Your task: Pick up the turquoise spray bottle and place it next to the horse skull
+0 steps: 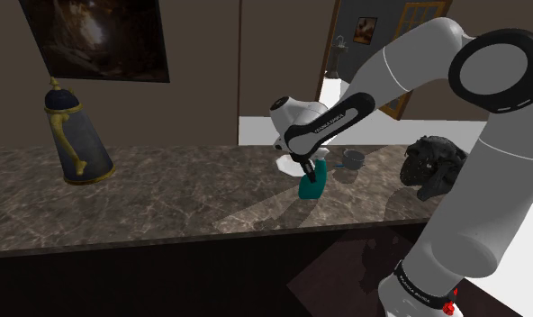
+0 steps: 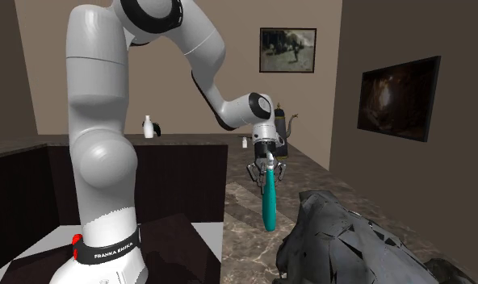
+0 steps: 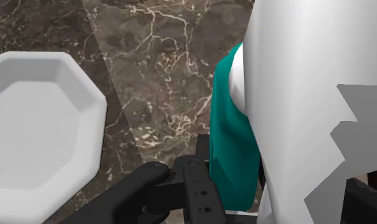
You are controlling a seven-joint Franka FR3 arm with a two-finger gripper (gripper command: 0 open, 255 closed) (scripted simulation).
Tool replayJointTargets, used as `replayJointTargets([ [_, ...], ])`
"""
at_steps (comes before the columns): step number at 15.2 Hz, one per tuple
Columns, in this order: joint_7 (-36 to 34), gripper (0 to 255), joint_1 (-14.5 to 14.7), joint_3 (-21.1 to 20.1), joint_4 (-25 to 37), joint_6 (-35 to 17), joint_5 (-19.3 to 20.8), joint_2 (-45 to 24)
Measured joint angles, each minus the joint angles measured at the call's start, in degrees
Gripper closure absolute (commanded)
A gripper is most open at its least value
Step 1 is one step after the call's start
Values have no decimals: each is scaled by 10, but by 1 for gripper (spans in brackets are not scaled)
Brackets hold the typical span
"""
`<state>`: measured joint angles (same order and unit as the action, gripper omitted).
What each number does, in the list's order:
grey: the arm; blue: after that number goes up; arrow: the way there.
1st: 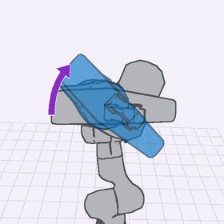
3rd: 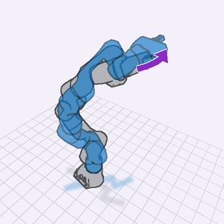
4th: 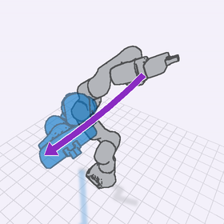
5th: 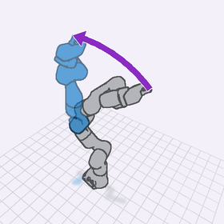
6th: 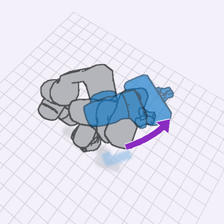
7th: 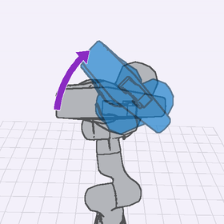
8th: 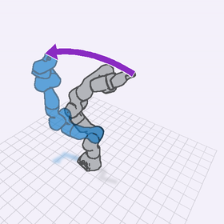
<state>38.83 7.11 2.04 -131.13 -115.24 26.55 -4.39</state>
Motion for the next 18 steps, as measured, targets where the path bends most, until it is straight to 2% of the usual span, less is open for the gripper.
replayJointTargets([
  [3,4,255,0,0,2,8,-2,6],
  [18,46,255,4,-5,49,110,-20,69],
])
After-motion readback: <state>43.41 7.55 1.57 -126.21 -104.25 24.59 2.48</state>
